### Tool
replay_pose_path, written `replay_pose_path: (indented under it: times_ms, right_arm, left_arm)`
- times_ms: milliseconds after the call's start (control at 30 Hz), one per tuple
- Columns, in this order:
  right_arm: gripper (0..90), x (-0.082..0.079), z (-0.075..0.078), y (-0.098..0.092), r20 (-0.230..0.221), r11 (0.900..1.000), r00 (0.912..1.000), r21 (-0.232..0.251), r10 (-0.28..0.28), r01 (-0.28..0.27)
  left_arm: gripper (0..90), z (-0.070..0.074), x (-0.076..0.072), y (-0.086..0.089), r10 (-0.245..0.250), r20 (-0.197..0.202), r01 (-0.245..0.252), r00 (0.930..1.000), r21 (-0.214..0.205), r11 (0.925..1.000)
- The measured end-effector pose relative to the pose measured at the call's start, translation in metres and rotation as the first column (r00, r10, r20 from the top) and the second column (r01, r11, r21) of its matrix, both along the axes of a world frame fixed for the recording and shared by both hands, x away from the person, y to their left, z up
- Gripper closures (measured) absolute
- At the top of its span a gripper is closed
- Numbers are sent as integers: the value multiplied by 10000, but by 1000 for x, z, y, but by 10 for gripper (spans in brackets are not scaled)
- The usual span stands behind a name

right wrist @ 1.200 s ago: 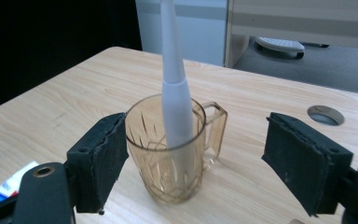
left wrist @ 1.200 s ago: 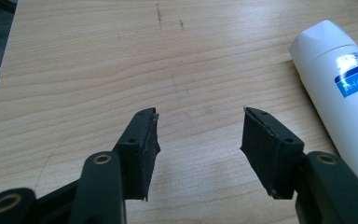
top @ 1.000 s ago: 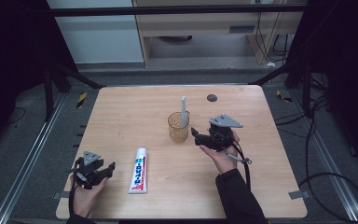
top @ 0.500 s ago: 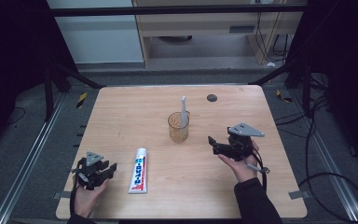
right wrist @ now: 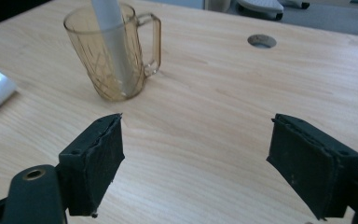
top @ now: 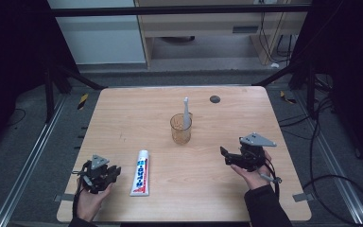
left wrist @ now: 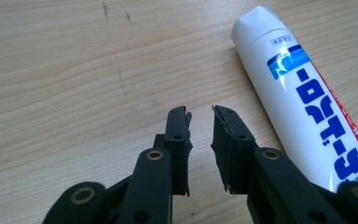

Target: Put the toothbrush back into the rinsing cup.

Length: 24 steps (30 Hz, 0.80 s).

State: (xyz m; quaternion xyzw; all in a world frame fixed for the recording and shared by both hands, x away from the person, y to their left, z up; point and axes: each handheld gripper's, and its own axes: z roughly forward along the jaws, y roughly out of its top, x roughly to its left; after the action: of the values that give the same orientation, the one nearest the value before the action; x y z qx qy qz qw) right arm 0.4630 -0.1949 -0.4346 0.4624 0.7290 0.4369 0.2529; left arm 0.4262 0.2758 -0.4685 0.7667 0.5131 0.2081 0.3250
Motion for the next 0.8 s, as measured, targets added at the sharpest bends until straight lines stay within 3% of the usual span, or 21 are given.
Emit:
replay_pose_path:
  times_ms: [233, 367, 533, 767, 800]
  right_arm:
    - [193, -5, -13, -8, -360, 9992, 9993, -403, -5, -10]
    - [193, -7, -18, -14, -477, 9986, 9988, -537, -55, 29]
    - [190, -10, -22, -21, -583, 9983, 9981, -572, -184, 151]
    - [185, -18, -28, -30, -745, 9976, 9965, -597, -385, 341]
    - [185, -18, -28, -31, -730, 9976, 9966, -604, -391, 347]
  left_arm:
    - [836, -1, -2, -7, -444, -315, 445, 9985, 51, 9990]
    - [893, -3, -5, -14, -913, -634, 922, 9938, 125, 9957]
    - [896, -4, -11, -22, -1375, -975, 1386, 9857, 48, 9903]
    - [897, -9, -14, -33, -2047, -1577, 2100, 9661, 176, 9776]
    - [897, -9, -15, -34, -2056, -1568, 2125, 9660, 279, 9768]
